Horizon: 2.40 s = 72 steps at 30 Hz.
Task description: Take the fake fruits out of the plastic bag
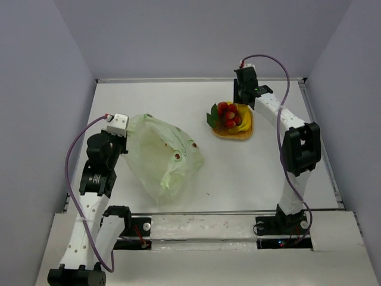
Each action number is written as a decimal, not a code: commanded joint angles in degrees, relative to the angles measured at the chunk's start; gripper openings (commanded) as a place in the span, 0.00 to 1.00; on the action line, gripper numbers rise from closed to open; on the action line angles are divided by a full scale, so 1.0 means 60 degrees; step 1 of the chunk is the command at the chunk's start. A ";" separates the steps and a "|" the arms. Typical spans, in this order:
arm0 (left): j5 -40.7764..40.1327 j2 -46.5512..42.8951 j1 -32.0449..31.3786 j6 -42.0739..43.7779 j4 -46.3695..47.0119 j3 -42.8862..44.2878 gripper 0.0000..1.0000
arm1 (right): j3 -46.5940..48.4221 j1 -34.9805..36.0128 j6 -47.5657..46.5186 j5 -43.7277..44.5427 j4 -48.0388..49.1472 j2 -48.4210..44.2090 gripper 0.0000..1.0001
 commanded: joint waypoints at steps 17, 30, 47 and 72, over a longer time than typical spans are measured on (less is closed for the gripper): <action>-0.0222 0.0141 0.0035 -0.0134 0.0339 0.0493 0.00 | 0.0249 -0.0212 -0.0982 -0.0967 -0.0882 -0.0008 0.25; -0.0310 -0.0093 0.0035 -0.0105 0.0251 0.0419 0.00 | 0.0425 -0.0212 -0.0454 -0.1056 -0.1439 0.0125 0.71; -0.0251 -0.0093 0.0035 -0.0236 0.0325 0.0375 0.00 | 0.1845 -0.0212 -0.0996 -0.1246 -0.2025 -0.0798 0.80; -0.0076 -0.0108 0.0035 -0.0280 0.0442 0.0463 0.00 | 0.2502 0.3576 -0.1326 -0.3781 -0.1703 -0.1723 0.75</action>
